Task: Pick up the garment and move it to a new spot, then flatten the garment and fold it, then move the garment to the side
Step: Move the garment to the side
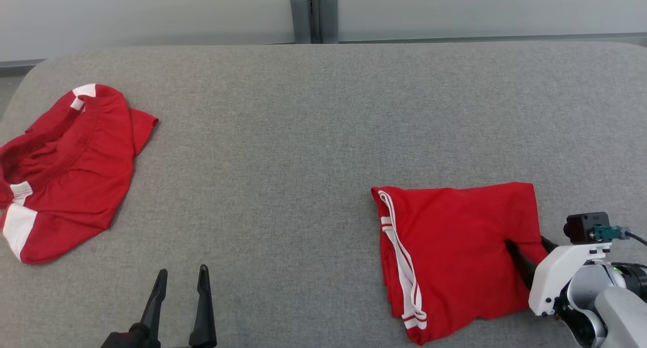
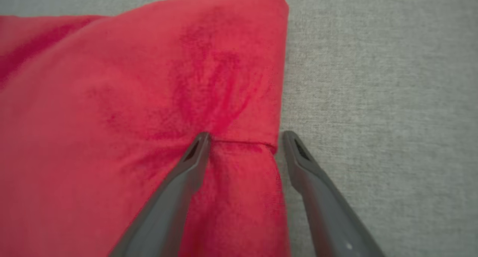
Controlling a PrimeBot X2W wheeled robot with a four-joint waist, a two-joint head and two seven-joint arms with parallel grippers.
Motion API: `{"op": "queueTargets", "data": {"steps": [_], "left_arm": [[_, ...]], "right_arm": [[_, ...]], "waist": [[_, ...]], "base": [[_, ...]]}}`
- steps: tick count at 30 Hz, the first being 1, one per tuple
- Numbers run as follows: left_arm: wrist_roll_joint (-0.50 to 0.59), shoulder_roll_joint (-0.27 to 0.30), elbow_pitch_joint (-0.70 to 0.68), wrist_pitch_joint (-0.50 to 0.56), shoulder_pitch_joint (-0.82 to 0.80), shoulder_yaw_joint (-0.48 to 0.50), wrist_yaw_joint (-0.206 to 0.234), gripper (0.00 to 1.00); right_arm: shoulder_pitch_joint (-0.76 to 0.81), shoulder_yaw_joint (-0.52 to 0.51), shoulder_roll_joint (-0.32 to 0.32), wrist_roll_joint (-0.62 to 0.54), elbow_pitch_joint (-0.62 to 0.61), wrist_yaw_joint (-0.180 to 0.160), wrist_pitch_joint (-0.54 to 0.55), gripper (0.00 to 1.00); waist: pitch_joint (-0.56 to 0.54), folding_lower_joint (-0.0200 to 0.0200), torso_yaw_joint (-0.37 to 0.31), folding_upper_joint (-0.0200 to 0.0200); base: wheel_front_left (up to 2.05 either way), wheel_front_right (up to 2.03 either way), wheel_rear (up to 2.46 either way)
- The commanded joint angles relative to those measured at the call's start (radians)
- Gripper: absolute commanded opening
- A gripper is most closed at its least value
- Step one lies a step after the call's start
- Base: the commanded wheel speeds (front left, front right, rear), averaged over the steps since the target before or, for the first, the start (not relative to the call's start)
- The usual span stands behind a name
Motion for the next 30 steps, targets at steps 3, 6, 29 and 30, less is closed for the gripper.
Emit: {"op": "queueTargets", "data": {"steps": [3, 6, 29, 30], "left_arm": [[-0.003, 0.002, -0.005, 0.000, -0.018, -0.002, 0.009, 1.00], [-0.002, 0.002, -0.015, 0.000, -0.028, 0.001, 0.009, 1.00], [0.152, 0.002, -0.095, 0.000, -0.267, -0.019, -0.078, 1.00], [0.152, 0.003, -0.100, 0.000, -0.271, -0.014, -0.079, 1.00]], "right_arm": [[-0.031, -0.002, -0.008, 0.078, 0.008, 0.001, 0.006, 0.00], [-0.083, -0.031, -0.054, 0.118, -0.015, 0.000, 0.001, 0.00], [-0.592, -0.456, -0.314, -0.180, 0.336, 0.000, -0.153, 0.62], [-0.612, -0.478, -0.313, -0.206, 0.370, 0.000, -0.166, 1.00]], "waist": [[0.018, 0.0000, 0.016, 0.0000], [0.047, 0.0000, 0.002, 0.0000], [0.422, 0.0000, -0.094, 0.0000], [0.426, 0.0000, -0.093, 0.0000]], "base": [[0.00, 0.00, 0.00], [0.00, 0.00, 0.00], [0.00, 0.00, 0.00], [0.00, 0.00, 0.00]]}}
